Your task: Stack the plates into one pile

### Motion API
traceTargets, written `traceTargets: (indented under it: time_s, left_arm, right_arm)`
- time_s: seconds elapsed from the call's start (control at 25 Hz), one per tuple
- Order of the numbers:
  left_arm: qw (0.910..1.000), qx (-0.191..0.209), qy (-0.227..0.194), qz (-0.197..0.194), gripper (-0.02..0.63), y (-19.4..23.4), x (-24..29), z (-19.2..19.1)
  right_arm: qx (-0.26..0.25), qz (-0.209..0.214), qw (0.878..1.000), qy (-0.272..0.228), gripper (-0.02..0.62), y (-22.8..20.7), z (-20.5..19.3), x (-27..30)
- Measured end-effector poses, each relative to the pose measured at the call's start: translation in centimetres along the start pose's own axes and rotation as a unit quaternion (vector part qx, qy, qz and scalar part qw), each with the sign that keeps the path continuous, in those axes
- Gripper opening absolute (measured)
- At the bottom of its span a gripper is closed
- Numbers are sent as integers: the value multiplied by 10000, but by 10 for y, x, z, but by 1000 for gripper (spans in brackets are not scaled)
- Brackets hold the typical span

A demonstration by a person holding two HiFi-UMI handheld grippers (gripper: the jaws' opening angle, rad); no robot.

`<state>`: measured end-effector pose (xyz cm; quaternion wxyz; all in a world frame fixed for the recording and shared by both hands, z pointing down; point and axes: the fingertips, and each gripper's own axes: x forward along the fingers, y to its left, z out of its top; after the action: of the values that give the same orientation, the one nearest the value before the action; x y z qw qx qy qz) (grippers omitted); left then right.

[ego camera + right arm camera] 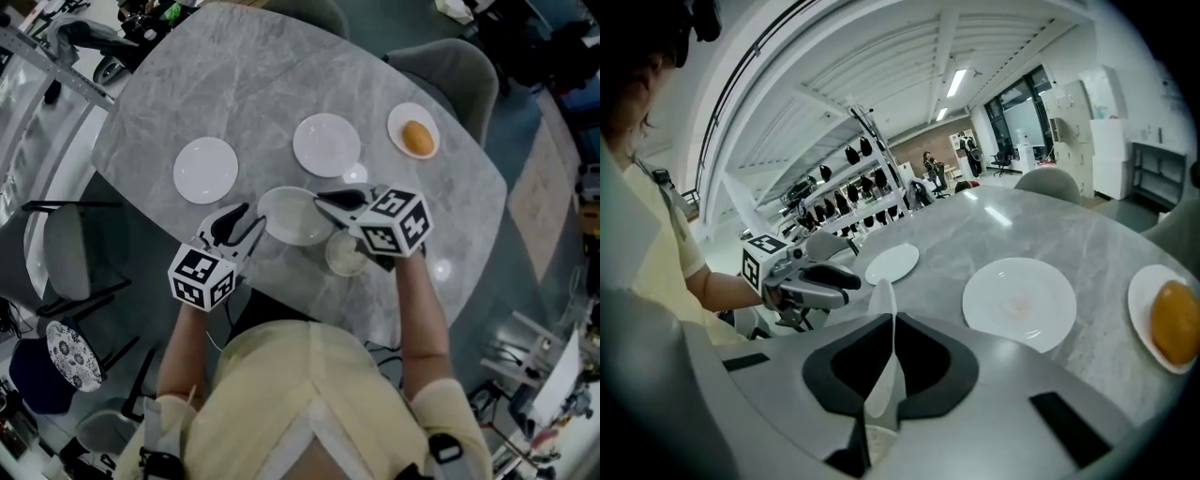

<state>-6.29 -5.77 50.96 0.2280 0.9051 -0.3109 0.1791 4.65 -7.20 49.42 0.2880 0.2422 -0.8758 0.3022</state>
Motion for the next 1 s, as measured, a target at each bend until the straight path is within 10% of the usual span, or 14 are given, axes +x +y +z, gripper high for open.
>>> traceTargets:
  time_s: [1.0]
  left_arm:
    - [9964, -386, -611, -436, 192, -30, 15, 19]
  right_arm:
    - [-230, 92, 9927, -1178, 12, 37, 37, -72]
